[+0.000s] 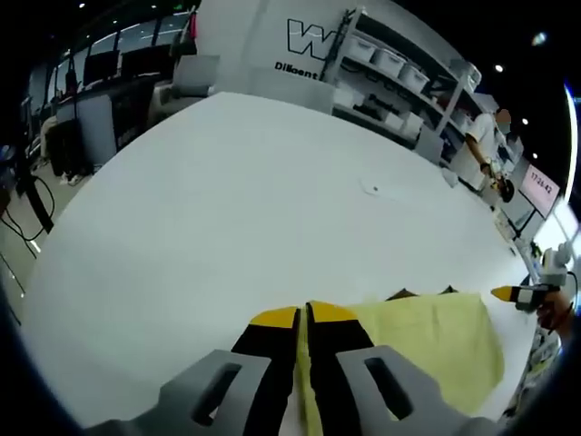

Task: Fold the garment on the visible template until the final outline fits inside the template.

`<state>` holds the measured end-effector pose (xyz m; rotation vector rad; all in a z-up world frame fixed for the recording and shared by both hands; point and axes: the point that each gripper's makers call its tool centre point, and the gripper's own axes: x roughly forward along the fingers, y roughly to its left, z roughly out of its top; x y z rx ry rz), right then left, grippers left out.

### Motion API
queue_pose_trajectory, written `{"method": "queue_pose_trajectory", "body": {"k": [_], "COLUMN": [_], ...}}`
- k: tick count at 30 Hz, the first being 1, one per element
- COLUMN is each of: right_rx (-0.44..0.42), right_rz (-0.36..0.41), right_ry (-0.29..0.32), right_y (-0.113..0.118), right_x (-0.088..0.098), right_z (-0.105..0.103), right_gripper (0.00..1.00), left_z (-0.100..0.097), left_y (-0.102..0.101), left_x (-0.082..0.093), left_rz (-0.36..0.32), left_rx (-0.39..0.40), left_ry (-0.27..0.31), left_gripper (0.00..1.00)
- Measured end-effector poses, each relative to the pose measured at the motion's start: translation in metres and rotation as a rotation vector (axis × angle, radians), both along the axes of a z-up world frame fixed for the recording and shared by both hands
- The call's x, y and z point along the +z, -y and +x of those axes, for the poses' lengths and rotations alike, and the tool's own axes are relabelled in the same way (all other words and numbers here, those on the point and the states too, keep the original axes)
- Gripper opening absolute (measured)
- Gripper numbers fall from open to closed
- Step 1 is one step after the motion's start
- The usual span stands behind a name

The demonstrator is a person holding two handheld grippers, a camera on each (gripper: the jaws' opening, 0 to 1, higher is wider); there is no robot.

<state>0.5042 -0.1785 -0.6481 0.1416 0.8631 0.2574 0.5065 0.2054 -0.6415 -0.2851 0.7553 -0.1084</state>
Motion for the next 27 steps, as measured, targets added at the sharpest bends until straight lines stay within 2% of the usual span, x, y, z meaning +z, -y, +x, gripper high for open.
{"method": "queue_pose_trajectory", "body": {"k": [2, 4, 6, 10, 12, 16, 20, 27], "right_rx": [0.002, 0.012, 0.036, 0.075, 0.094, 0.144, 0.186, 0.223], "right_rz": [0.003, 0.009, 0.014, -0.004, 0.003, 0.024, 0.023, 0.013], "right_ry": [-0.004, -0.002, 0.004, 0.015, 0.025, 0.019, 0.003, -0.018], "right_y": [-0.002, -0.004, -0.011, -0.021, -0.025, -0.038, -0.044, -0.045], "right_x": [0.000, 0.002, 0.005, 0.010, 0.014, 0.019, 0.019, 0.015], "right_z": [-0.004, -0.007, -0.013, -0.031, -0.038, -0.058, -0.082, -0.118], "right_gripper": [0.08, 0.10, 0.14, 0.27, 0.33, 0.43, 0.46, 0.48], "left_z": [-0.007, -0.011, -0.023, -0.040, -0.047, -0.066, -0.088, -0.114], "left_y": [0.004, 0.003, 0.005, 0.005, 0.006, 0.010, 0.017, 0.021], "left_x": [0.004, 0.006, 0.009, 0.012, 0.017, 0.022, 0.024, 0.018], "left_rz": [0.028, 0.059, 0.051, 0.059, 0.074, 0.063, 0.060, 0.063], "left_rx": [-0.054, -0.075, -0.110, -0.152, -0.183, -0.225, -0.285, -0.326], "left_ry": [0.015, 0.028, 0.035, 0.031, 0.055, 0.054, 0.065, 0.059], "left_gripper": [0.08, 0.09, 0.10, 0.20, 0.23, 0.31, 0.37, 0.44]}}
